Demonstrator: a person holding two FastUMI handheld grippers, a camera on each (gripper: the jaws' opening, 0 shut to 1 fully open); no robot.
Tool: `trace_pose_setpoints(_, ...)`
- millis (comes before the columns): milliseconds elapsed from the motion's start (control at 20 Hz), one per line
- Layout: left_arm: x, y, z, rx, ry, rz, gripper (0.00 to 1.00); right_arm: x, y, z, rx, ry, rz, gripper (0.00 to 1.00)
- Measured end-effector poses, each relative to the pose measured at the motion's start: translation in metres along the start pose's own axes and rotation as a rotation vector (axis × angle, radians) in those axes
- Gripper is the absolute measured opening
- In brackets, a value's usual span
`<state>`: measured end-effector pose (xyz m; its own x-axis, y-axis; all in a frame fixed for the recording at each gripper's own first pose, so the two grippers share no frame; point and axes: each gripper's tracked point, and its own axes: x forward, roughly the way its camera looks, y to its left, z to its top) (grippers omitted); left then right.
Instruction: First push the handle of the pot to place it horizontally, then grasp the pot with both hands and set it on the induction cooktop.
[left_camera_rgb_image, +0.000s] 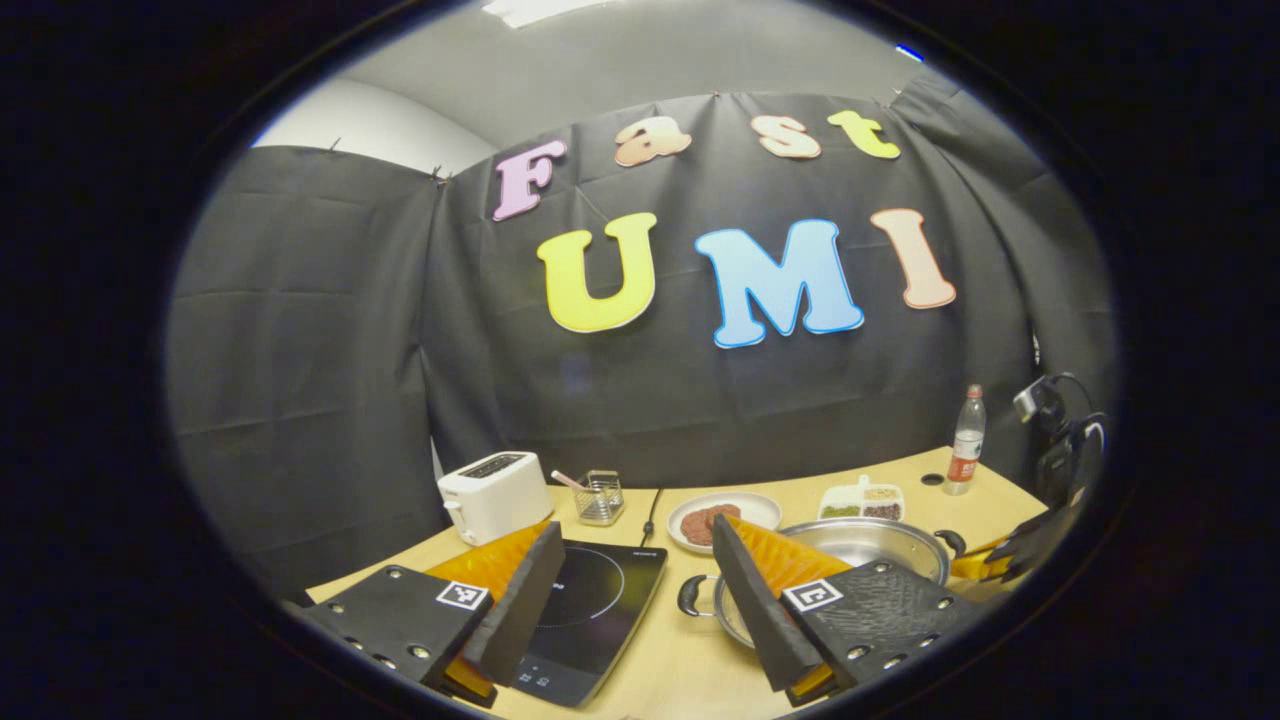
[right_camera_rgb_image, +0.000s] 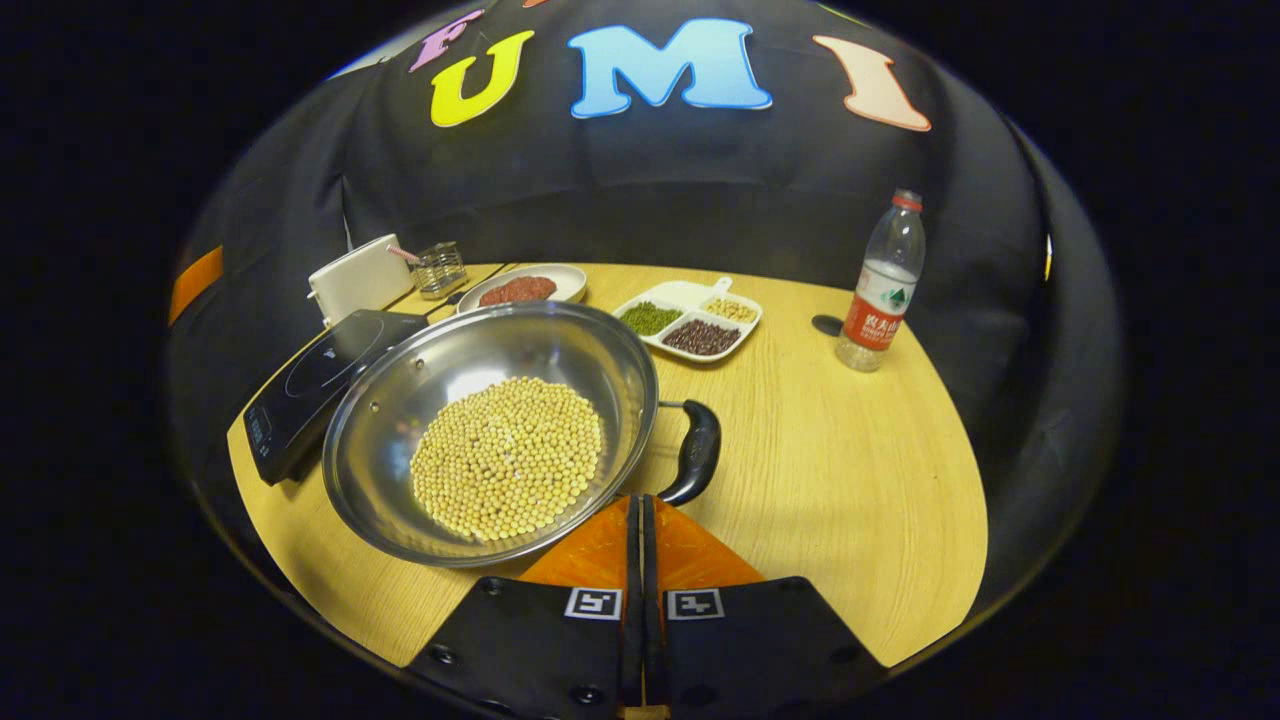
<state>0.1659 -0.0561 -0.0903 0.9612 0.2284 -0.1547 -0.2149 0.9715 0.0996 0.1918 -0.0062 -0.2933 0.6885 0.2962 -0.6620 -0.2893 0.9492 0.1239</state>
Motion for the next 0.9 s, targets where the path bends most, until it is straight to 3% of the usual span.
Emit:
trace_pose_setpoints(100,0.008,-0.003,0.0,0.0,0.0,-0.02,0.89,-0.011,-0.001,0.011,0.024,-0.034,-0.007,0.03)
trace_pose_setpoints(250,0.021,-0.009,-0.005,0.001,0.004,-0.067,0.89,-0.02,-0.005,0.024,0.063,-0.074,-0.04,0.14)
trace_pose_setpoints(300,0.026,-0.011,-0.007,0.003,0.006,-0.083,0.89,-0.023,-0.004,0.028,0.081,-0.086,-0.047,0.43)
trace_pose_setpoints(350,0.031,-0.012,-0.009,0.005,0.01,-0.1,0.91,-0.025,-0.003,0.032,0.095,-0.098,-0.057,0.54)
trace_pose_setpoints(400,0.036,-0.014,-0.011,0.009,0.018,-0.118,0.89,-0.027,-0.005,0.035,0.103,-0.112,-0.08,0.83)
trace_pose_setpoints(500,0.047,-0.017,-0.019,0.006,0.034,-0.155,0.91,-0.03,-0.006,0.042,0.106,-0.141,-0.116,1.0)
trace_pose_setpoints(550,0.053,-0.018,-0.023,0.004,0.045,-0.168,0.91,-0.032,-0.006,0.045,0.105,-0.151,-0.129,0.94)
trace_pose_setpoints(900,0.092,-0.034,-0.067,-0.018,0.151,-0.267,0.89,-0.028,-0.005,0.051,0.101,-0.159,-0.197,0.99)
